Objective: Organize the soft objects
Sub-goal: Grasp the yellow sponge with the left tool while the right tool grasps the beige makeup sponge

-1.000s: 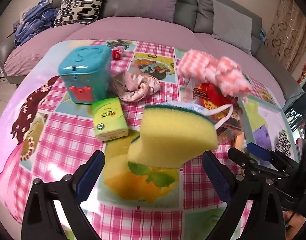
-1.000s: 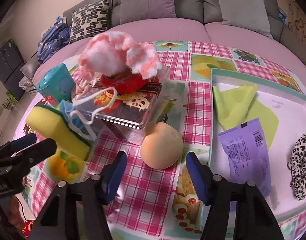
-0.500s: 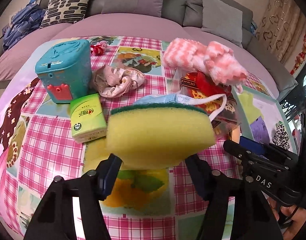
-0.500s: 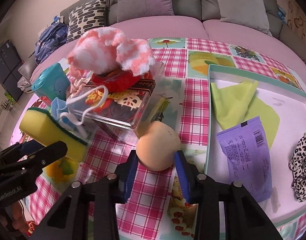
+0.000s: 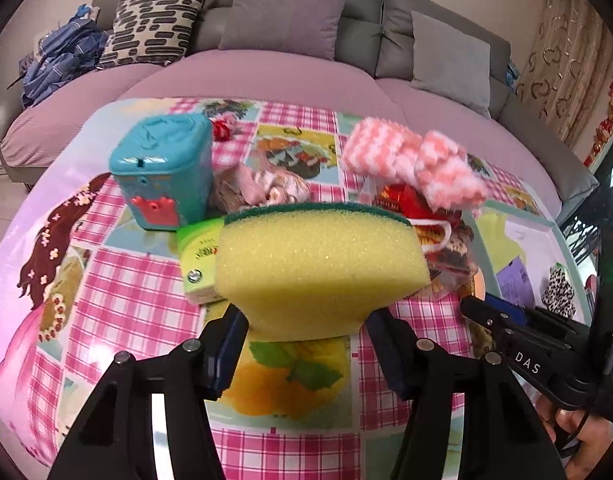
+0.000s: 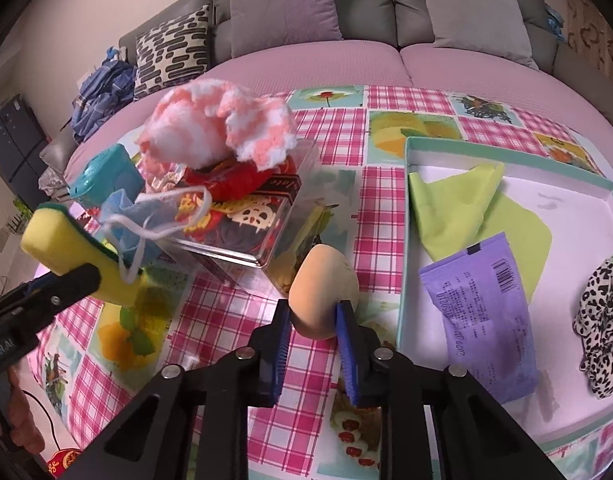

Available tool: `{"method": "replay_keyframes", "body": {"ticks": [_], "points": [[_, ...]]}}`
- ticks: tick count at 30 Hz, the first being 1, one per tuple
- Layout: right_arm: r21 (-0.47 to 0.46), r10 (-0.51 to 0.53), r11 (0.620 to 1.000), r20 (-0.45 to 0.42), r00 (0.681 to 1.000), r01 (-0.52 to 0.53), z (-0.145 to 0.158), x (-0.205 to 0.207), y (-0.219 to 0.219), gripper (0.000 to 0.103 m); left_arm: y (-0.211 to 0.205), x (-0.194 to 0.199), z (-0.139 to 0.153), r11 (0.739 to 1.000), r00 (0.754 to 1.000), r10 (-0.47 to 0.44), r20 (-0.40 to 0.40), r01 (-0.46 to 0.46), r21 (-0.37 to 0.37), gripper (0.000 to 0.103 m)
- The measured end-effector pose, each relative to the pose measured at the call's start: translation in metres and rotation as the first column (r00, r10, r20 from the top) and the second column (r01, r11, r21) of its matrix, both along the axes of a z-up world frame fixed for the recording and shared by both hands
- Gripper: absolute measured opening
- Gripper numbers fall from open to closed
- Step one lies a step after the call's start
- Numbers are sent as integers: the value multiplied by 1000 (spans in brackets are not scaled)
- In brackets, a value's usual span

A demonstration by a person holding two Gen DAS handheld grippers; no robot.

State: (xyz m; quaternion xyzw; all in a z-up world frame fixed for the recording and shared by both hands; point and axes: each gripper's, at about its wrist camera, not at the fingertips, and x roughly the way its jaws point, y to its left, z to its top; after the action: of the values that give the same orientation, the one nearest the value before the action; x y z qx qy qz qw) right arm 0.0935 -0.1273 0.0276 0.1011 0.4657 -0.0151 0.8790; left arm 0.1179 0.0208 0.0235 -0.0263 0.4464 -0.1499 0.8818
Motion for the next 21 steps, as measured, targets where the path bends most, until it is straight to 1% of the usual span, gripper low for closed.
{"method": "replay_keyframes", "body": {"ticks": [8, 17, 21], "points": [[14, -18, 1000, 28, 999, 18, 7, -5, -7, 20, 14, -7, 26, 999, 997, 32, 70, -31, -15, 60], [39, -40, 999, 75, 996, 37, 20, -13, -14, 19, 38, -13, 48, 992, 984, 122, 130, -122, -8, 60], [50, -55, 998, 111, 992, 50, 30, -18, -18, 19, 37, -15, 59, 992, 980, 123, 156, -123, -8, 60]]}}
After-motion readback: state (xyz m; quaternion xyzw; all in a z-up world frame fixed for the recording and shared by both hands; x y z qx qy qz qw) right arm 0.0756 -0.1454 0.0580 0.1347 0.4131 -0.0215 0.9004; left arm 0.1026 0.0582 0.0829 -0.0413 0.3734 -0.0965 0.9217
